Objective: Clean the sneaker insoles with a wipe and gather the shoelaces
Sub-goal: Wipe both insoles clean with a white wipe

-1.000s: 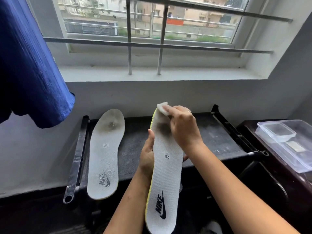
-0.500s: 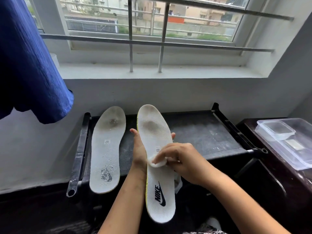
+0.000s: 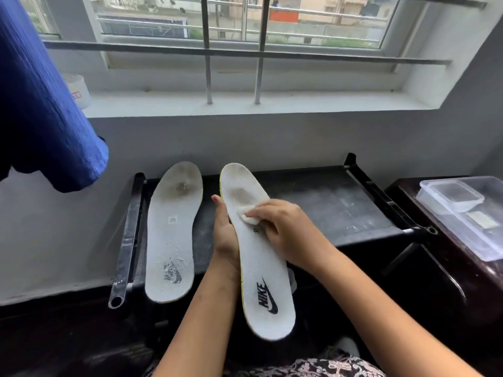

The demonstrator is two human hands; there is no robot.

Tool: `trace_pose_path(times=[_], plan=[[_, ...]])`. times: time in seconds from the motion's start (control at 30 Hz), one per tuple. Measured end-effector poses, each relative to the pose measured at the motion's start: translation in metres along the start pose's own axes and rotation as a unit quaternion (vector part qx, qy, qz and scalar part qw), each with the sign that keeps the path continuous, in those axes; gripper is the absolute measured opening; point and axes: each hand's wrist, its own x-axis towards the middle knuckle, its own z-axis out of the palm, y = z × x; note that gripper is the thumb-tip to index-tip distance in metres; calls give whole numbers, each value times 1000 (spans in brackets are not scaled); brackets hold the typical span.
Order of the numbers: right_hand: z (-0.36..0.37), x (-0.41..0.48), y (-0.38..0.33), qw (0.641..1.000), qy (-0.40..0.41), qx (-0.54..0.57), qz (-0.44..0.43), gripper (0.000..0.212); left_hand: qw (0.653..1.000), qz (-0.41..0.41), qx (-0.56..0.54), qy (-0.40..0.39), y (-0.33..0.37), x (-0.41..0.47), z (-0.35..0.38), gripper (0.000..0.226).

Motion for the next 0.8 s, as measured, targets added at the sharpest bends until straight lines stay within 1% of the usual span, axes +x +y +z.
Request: trace_pose_path(times=[0.07, 0.1, 0.13, 0.23, 0.33, 0.37, 0.43, 0.5, 0.53, 0.6, 0.63, 0.7, 0.8], plan=[[2, -22, -15, 999, 0, 35, 16, 32, 1000, -4, -1, 17, -2, -2, 1, 86], [1, -34, -24, 998, -8, 56, 23, 27, 1000, -7, -13, 25, -3, -2, 1, 88], [-3, -44, -32, 997, -19, 74, 28, 27, 999, -3, -32, 37, -4, -2, 1, 87], [-17, -69, -46, 992, -66, 99, 41, 46, 995, 40, -72, 63, -3, -2, 1, 78], [-21, -90, -47, 992, -99, 67, 31, 68, 991, 63, -82, 82, -2, -1, 1, 77], [-18, -96, -46, 994, -94, 46, 19, 72, 991, 69, -82, 86, -2, -1, 1, 77], [-9, -103, -43, 998, -62, -3, -18, 72, 990, 78, -73, 92, -1, -1, 2, 77], [-2, -105, -39, 999, -21, -27, -41, 61, 991, 68, -55, 101, -1, -1, 3, 80], [-1, -103, -36, 998, 7, -30, -46, 53, 993, 46, -50, 101, -2, -2, 4, 81], [-2, -95, -30, 997, 63, -33, -40, 41, 996, -14, -52, 66, -5, -6, 10, 83], [-4, -89, -27, 996, 81, -35, -31, 39, 997, -38, -49, 41, -7, -8, 13, 85], [-6, -78, -23, 995, 92, -43, -16, 38, 998, -56, -31, 3, -11, -9, 16, 83], [-5, -63, -23, 996, 80, -38, 11, 43, 998, -55, -6, -34, -12, -9, 15, 74]])
